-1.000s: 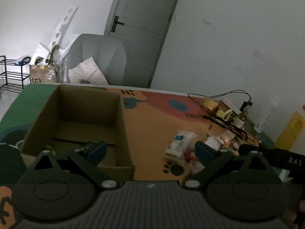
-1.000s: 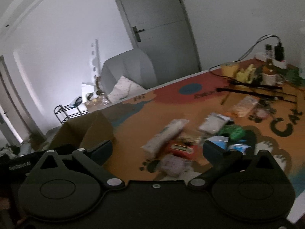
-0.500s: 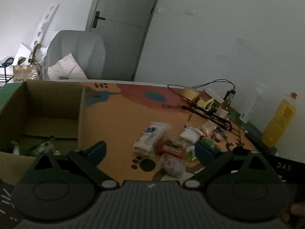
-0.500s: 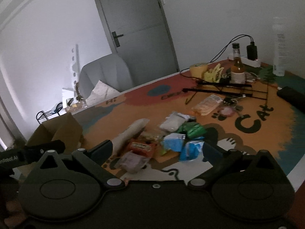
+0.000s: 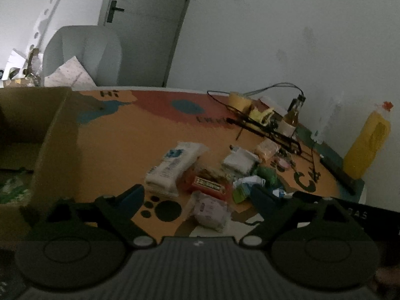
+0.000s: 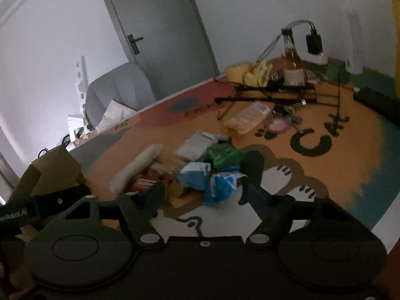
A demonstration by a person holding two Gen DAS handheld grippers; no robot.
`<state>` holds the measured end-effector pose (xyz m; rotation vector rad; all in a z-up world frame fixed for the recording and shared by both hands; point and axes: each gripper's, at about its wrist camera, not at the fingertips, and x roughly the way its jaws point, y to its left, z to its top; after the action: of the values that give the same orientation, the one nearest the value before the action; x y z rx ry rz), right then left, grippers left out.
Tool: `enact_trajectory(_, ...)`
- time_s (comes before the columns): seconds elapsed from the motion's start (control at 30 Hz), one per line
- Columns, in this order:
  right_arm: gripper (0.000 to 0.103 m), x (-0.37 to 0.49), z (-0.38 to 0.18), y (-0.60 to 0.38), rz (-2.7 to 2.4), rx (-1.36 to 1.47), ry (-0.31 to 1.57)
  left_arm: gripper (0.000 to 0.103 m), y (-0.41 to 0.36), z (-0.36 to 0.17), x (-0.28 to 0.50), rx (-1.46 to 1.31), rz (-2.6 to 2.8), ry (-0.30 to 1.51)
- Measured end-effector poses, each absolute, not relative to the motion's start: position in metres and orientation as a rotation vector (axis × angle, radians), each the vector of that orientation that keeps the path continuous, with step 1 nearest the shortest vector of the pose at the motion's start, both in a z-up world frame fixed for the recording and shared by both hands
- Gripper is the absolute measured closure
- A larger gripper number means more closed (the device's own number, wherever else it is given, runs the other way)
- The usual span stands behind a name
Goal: Organize snacks
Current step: 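Return both grippers to the snack pile, then grasp a clear plastic packet with the left gripper while the right grasps a blue bag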
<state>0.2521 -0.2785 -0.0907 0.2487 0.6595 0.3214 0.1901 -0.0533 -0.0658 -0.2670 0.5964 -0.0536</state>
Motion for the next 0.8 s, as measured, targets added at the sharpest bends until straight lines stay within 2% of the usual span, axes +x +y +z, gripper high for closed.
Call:
enact_trajectory(0.3,0.033,0.271,-0.11,-0.279,0.312,0.246,0.7,0.033,-0.065,-0.092,0.219,-0.263,-0.07,0.679)
enact_trajectory(0.43,0.037,0.279,-0.116,-0.278,0.321,0.25,0.715,0.034,-0.067,-0.102,0.229,-0.263,-0.076,0.716)
enact_trajectory(0.77,0.037,0.292,-0.124,-0.272,0.314,0.233,0.713,0.035,-0.08,-0.115,0.238,-0.221,-0.092,0.74)
enact_trajectory(0.8,0.037,0.293,-0.124,-0.271,0.314,0.226,0.711,0.038,-0.081,-0.115,0.238,-0.216,-0.09,0.741)
